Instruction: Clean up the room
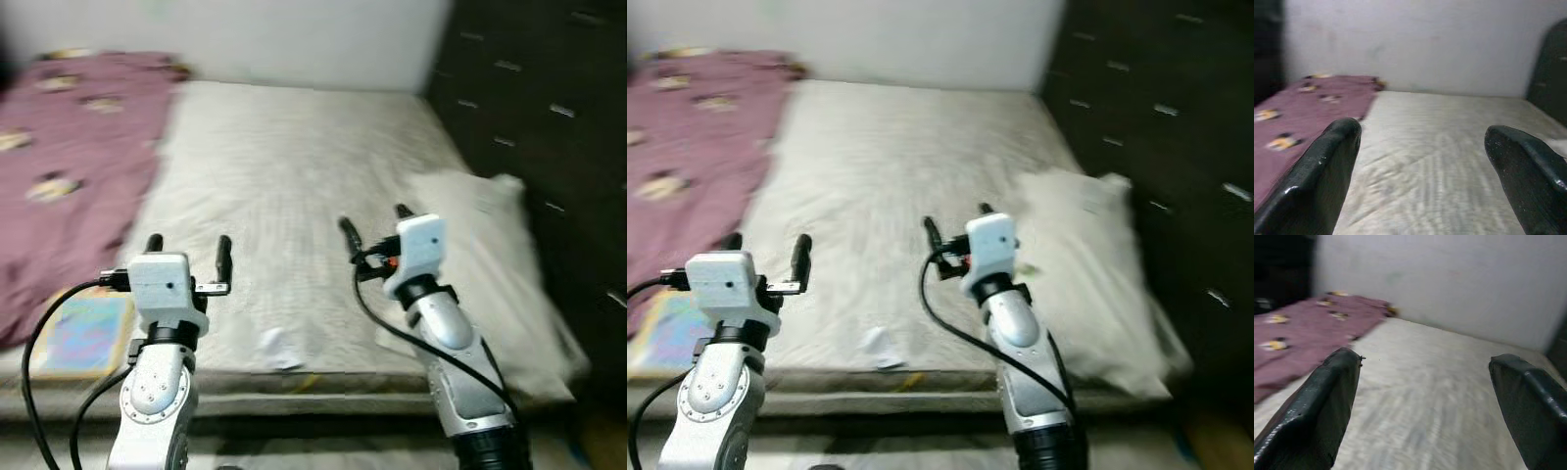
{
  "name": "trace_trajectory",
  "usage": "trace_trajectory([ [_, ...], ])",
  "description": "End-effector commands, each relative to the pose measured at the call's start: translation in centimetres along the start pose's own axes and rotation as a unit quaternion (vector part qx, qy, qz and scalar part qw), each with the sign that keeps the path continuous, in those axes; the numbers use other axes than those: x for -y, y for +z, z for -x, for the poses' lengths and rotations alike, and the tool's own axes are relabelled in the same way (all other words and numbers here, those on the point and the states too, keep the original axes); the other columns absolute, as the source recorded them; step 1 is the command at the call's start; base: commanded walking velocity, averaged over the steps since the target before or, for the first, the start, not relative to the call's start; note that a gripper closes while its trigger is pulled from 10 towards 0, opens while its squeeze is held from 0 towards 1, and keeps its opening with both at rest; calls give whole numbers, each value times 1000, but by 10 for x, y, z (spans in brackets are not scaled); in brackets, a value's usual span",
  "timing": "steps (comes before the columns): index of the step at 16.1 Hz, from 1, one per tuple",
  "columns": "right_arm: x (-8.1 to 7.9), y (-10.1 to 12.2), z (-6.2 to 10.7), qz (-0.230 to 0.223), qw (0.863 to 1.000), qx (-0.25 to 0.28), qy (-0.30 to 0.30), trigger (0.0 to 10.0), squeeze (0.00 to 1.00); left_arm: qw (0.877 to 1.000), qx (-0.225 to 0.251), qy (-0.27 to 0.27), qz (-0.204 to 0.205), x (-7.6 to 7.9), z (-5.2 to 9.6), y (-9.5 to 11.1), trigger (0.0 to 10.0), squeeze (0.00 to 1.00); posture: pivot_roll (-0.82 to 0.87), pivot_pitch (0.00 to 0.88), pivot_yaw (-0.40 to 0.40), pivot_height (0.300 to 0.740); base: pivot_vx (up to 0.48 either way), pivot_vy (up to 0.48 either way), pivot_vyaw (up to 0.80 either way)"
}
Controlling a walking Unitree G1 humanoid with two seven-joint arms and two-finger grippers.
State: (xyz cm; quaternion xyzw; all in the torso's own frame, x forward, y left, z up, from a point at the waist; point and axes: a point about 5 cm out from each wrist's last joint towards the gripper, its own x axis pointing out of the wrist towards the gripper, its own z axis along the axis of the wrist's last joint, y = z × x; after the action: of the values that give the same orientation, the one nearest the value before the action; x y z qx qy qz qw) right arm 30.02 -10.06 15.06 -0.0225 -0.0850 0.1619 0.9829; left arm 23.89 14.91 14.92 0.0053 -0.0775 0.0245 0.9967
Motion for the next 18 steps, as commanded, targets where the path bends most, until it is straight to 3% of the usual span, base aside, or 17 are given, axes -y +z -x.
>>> trace_trajectory([
  [1,7,1,1,7,1000,1,-8,10000,0,1000,-9,-6,4,3,1,-2,10000,0,59,58,-101,740,0,0,531],
  [3,12,-4,2,-10,999,-15,-32,10000,0,1000,-11,-12,7,4,1,-2,10000,0,59,58,-102,740,0,0,0],
  [5,14,-8,2,1,999,-26,-39,10000,0,1000,-11,-16,9,5,1,-2,10000,0,59,61,-102,740,0,0,0],
  [8,8,-10,2,0,999,-29,-19,10000,0,1000,-13,-14,15,5,1,-3,10000,0,56,62,-102,740,0,0,0],
  [12,7,-12,3,55,997,-30,-35,10000,0,1000,-13,-16,17,6,1,-3,10000,0,57,60,-102,740,0,0,0],
  [15,10,-16,2,58,996,-45,-43,10000,0,1000,-13,-18,15,7,0,-3,10000,0,58,61,-104,740,0,0,0],
  [17,21,-23,2,123,986,-77,-77,10000,0,1000,-13,-20,14,7,0,-2,10000,0,60,60,-106,740,0,0,0],
  [18,21,-24,2,105,989,-83,-67,10000,0,1000,-12,-20,14,7,0,-2,10000,0,61,61,-106,740,0,0,0],
])
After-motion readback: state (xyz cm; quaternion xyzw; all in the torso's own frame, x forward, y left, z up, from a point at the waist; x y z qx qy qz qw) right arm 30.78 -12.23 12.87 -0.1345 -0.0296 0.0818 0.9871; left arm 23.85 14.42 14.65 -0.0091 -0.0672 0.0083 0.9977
